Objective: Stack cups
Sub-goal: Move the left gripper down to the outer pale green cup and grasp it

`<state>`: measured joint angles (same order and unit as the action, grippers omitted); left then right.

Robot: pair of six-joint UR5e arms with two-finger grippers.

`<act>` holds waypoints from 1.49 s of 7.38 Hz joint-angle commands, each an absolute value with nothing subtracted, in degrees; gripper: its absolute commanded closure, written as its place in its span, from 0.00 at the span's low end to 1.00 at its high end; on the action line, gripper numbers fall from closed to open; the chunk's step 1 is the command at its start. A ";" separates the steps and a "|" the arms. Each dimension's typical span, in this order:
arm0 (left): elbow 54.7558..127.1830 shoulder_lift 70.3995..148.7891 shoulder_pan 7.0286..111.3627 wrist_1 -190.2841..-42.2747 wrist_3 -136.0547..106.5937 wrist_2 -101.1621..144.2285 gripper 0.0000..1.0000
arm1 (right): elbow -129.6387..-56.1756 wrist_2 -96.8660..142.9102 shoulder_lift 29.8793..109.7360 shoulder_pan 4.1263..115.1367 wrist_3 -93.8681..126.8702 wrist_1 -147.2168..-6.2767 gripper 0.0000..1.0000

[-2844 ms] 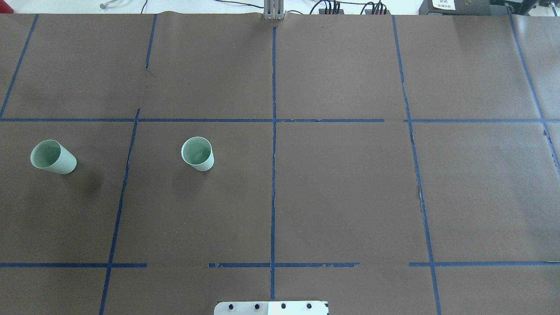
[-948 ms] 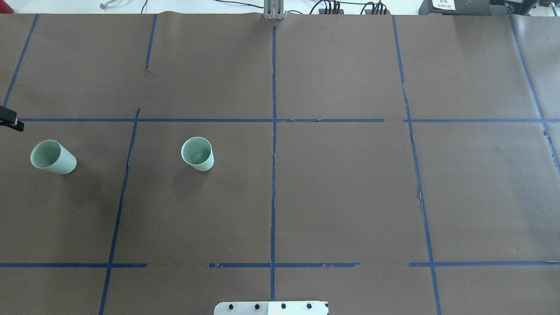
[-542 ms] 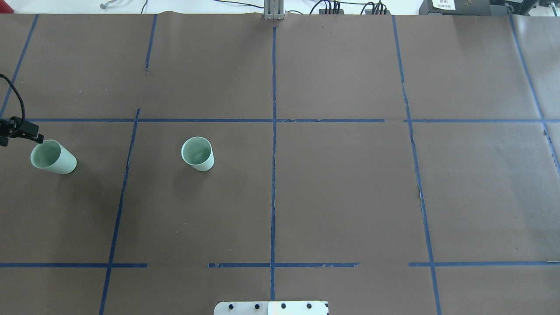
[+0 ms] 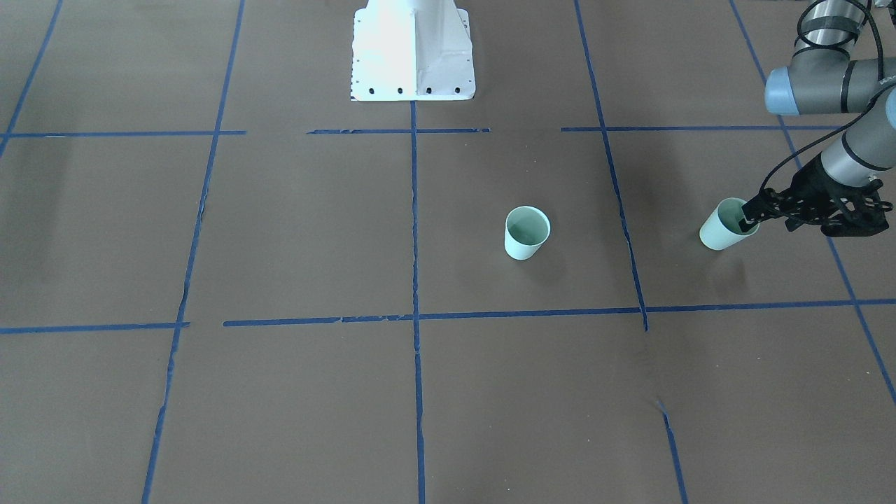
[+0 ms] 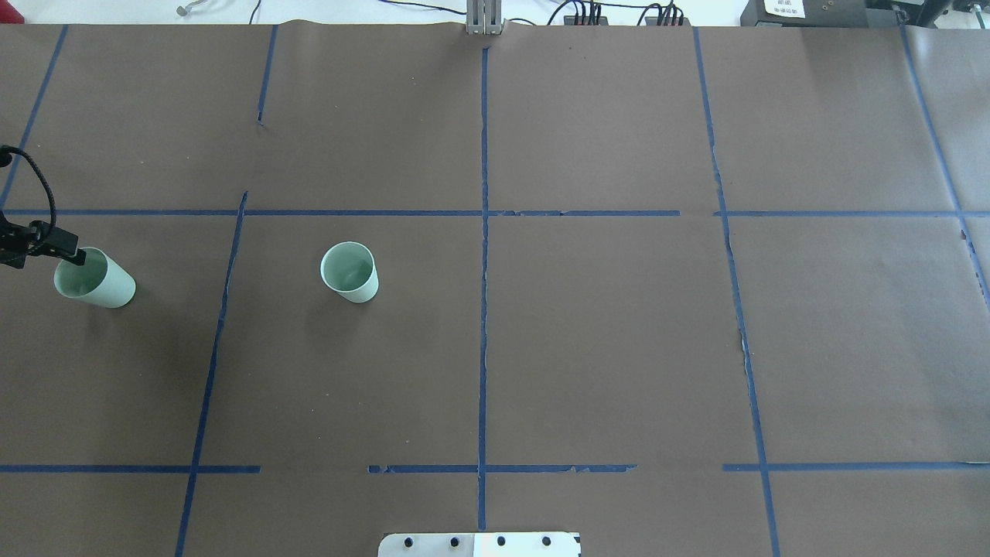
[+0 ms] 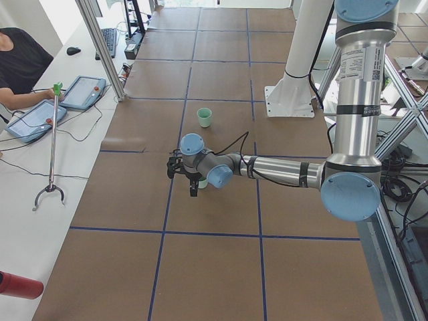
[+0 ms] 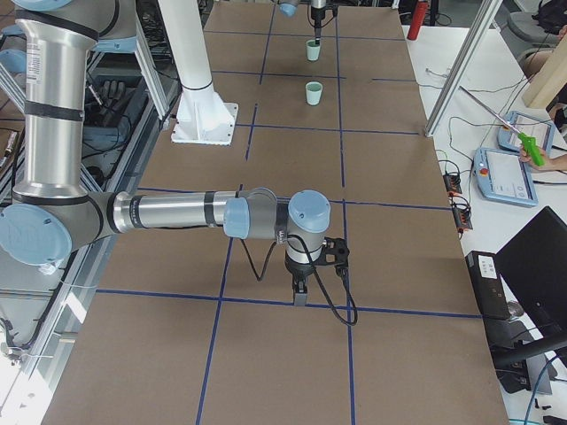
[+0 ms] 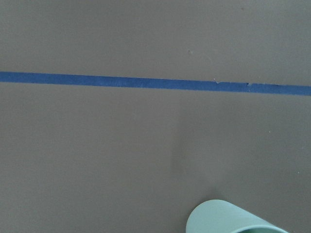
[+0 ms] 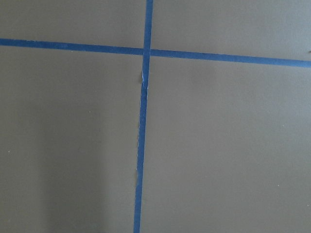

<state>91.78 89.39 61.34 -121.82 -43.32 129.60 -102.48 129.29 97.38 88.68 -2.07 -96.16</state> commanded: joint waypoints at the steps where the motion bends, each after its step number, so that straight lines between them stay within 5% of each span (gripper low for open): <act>1: 91.58 89.38 60.48 -121.90 -43.42 129.64 0.00 | -102.48 129.29 97.38 88.68 -2.11 -96.15 0.00; 4: 91.58 89.38 58.71 -121.90 -43.51 129.81 0.03 | -102.48 129.29 97.38 88.68 -2.11 -96.15 0.00; 6: 92.02 89.38 58.71 -121.73 -43.42 129.55 0.71 | -102.48 129.29 97.38 88.68 -2.11 -96.15 0.00; 8: 92.55 89.38 58.89 -121.64 -43.42 129.72 1.00 | -102.48 129.29 97.38 88.68 -2.11 -96.24 0.00; 11: 104.96 85.01 60.11 -113.96 -42.72 130.16 1.00 | -102.48 129.29 97.38 88.68 -2.11 -96.15 0.00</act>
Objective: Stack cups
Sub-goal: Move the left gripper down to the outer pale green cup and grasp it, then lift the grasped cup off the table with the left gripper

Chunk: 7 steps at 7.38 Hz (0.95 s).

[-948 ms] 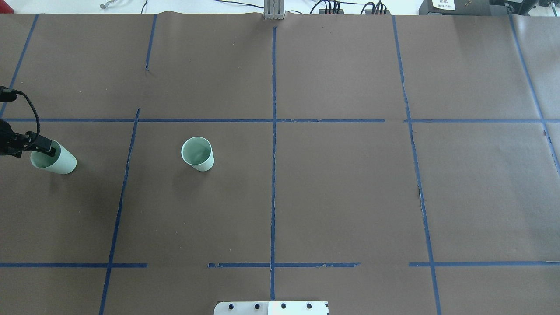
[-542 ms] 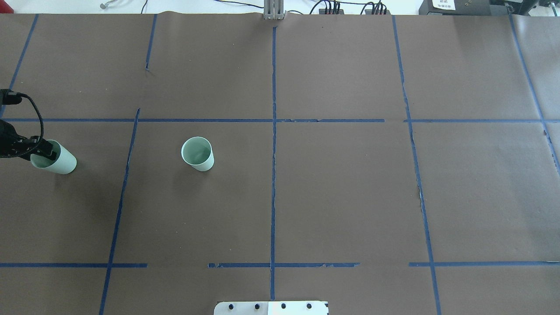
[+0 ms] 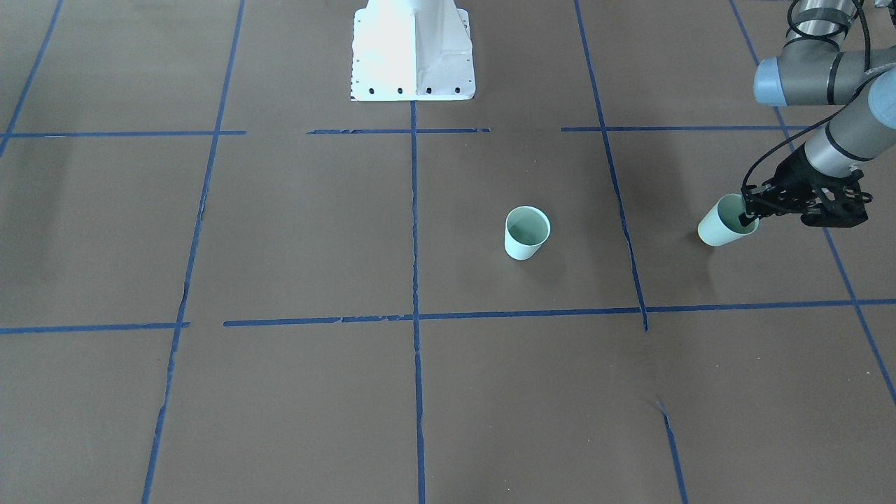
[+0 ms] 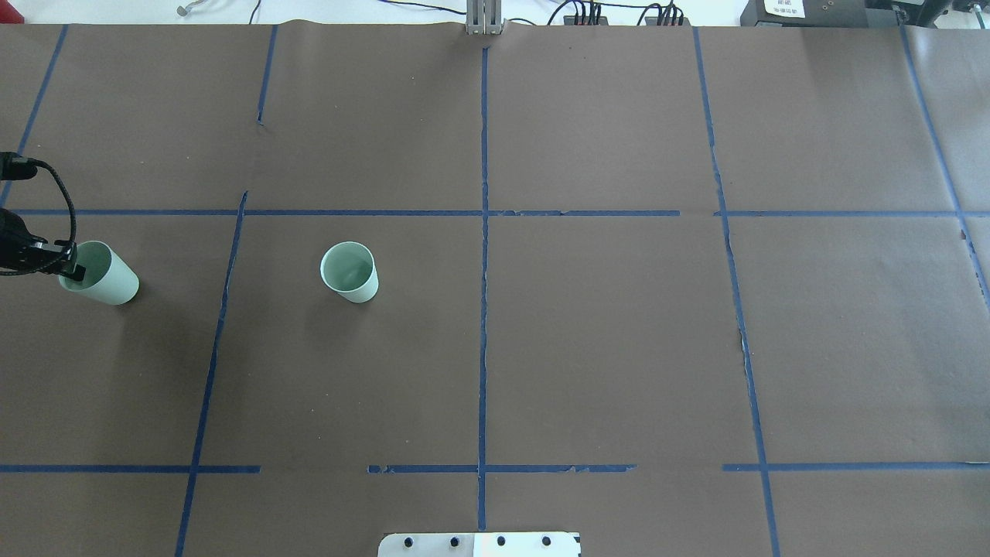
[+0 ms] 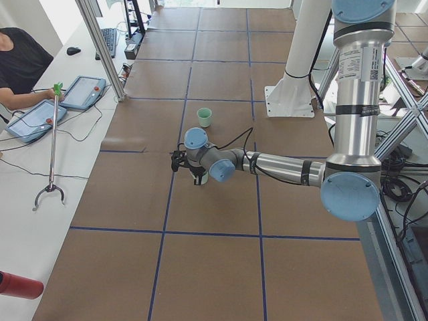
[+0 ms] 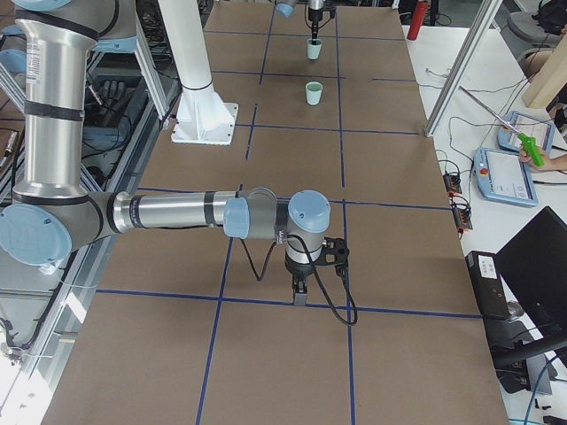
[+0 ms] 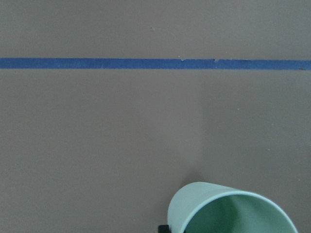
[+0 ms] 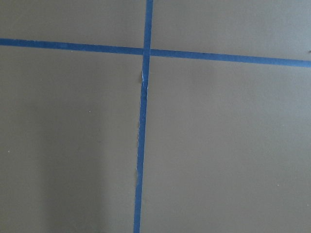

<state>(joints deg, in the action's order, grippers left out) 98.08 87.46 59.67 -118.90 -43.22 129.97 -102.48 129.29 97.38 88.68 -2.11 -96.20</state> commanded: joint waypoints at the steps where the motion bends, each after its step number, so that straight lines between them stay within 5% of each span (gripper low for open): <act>1: 109.90 85.51 61.68 -106.34 -41.93 130.17 1.00 | -102.48 129.29 97.38 88.68 -2.11 -96.15 0.00; 3: 114.59 89.01 68.44 -95.24 -39.38 130.17 1.00 | -102.48 129.29 97.38 88.68 -2.11 -96.24 0.00; 5: 116.80 101.10 68.73 -77.61 -40.42 130.17 1.00 | -102.48 129.29 97.38 88.68 -2.11 -96.24 0.00; 7: 116.99 107.55 65.85 -75.14 -52.31 130.25 1.00 | -102.48 129.29 97.38 88.68 -2.11 -96.15 0.00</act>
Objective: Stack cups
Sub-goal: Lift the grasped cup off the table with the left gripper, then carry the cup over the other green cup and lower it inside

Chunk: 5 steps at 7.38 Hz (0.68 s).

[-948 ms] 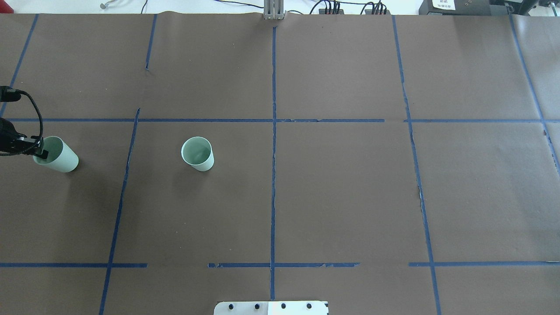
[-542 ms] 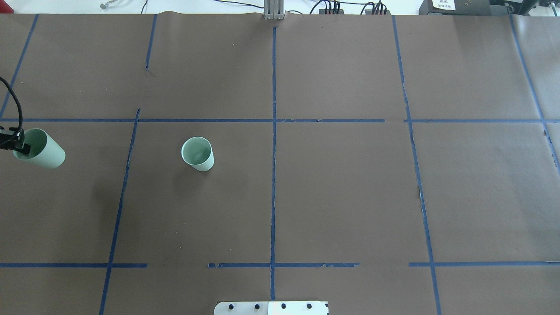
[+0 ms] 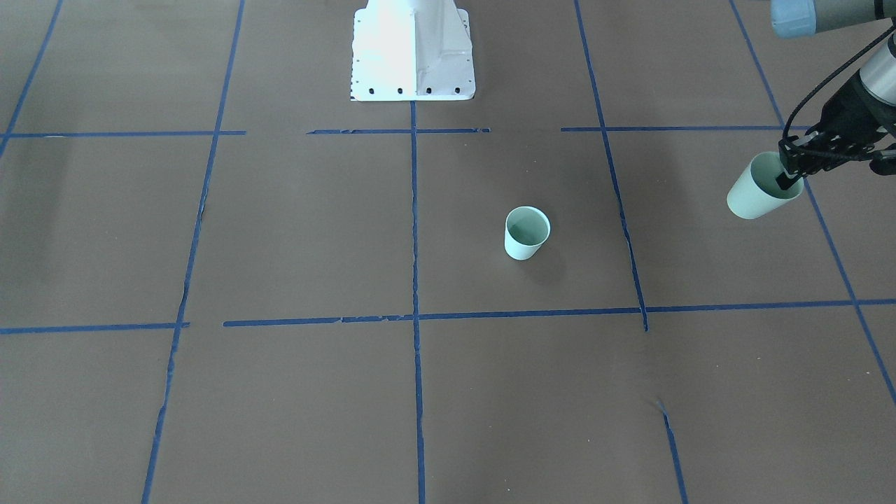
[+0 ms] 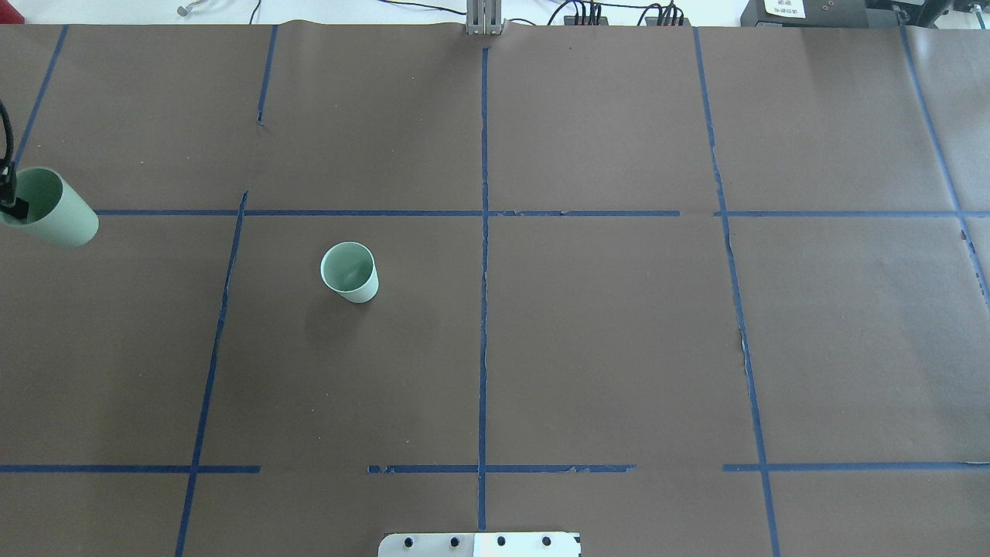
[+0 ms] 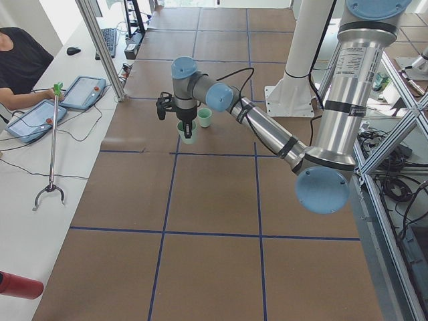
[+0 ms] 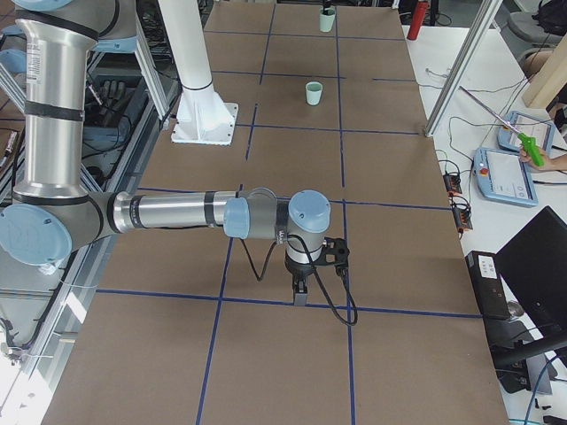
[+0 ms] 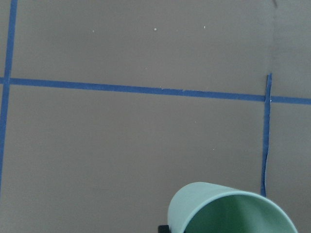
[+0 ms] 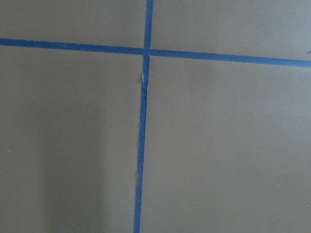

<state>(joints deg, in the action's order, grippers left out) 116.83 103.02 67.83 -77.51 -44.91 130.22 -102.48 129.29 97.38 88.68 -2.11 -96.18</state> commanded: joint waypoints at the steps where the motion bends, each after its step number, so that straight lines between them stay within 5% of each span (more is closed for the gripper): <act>1: 116.03 111.41 60.52 -75.15 -58.30 130.17 1.00 | -102.57 129.29 97.38 88.68 -2.11 -96.24 0.00; 5: 107.96 115.48 49.15 -90.75 -74.25 129.46 1.00 | -102.48 129.29 97.38 88.68 -2.11 -96.24 0.00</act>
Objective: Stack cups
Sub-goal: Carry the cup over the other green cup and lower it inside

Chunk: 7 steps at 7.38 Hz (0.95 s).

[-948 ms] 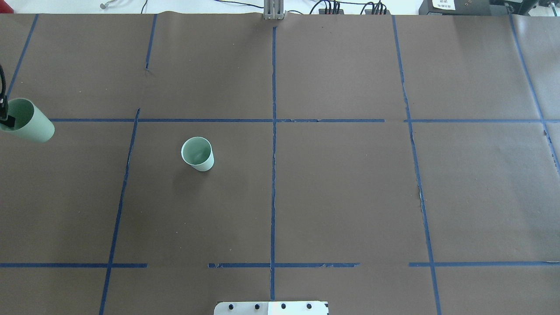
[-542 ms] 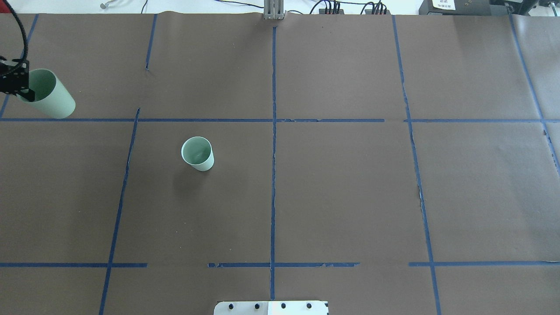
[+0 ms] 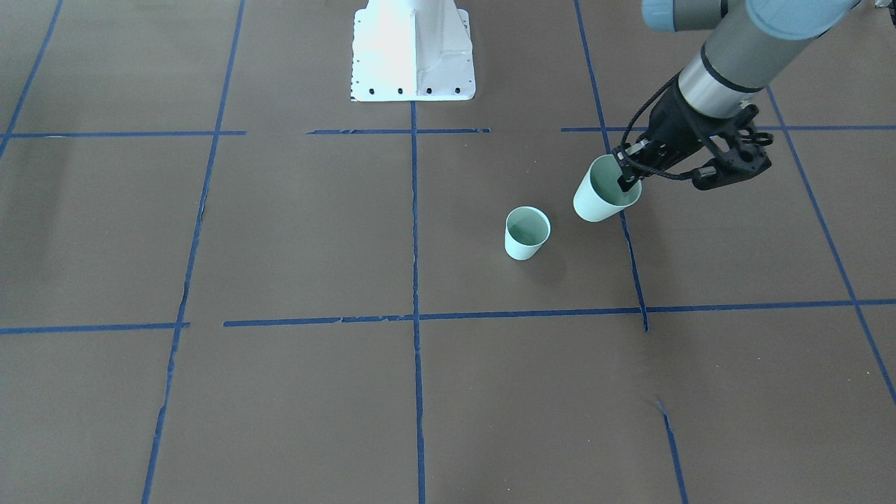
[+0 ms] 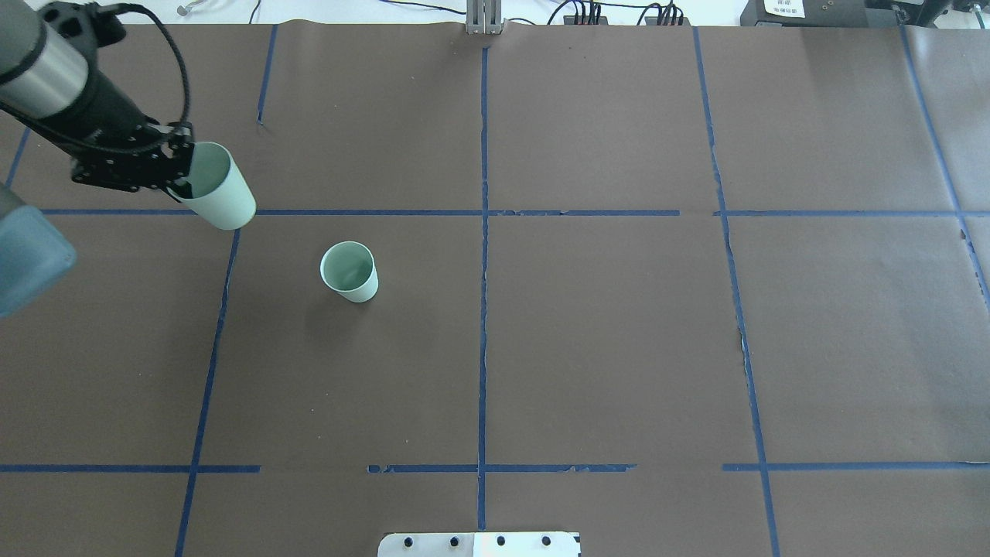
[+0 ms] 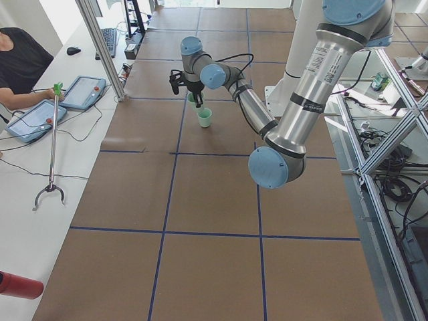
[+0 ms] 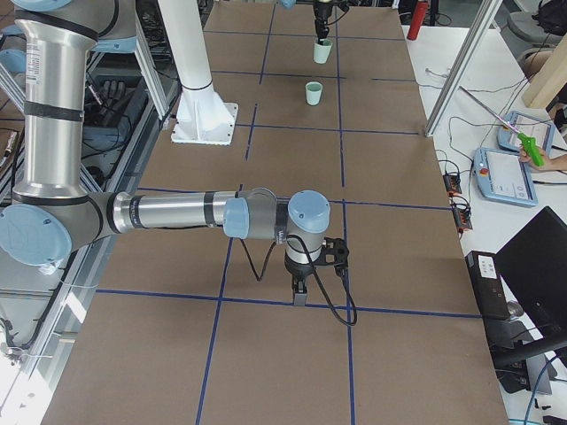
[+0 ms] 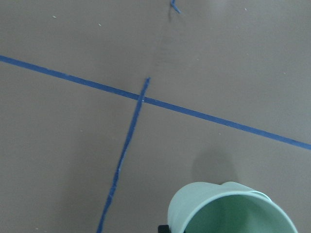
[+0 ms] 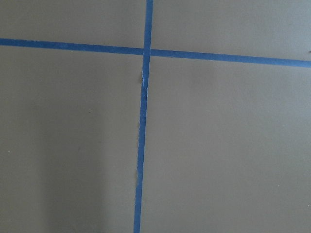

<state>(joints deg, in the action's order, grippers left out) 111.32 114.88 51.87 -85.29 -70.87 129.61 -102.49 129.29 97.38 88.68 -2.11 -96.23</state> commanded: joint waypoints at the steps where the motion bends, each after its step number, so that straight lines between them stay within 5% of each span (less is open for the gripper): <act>1: 107.49 115.92 48.00 -91.31 -75.22 127.64 1.00 | -102.48 129.29 97.38 88.68 -2.11 -96.24 0.00; 7: 101.61 117.16 44.13 -96.33 -76.02 126.65 1.00 | -102.57 129.29 97.47 88.68 -2.11 -96.15 0.00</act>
<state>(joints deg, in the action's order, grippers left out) 102.55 117.07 44.97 -95.44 -75.85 126.67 -102.53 129.29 97.40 88.68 -2.11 -96.17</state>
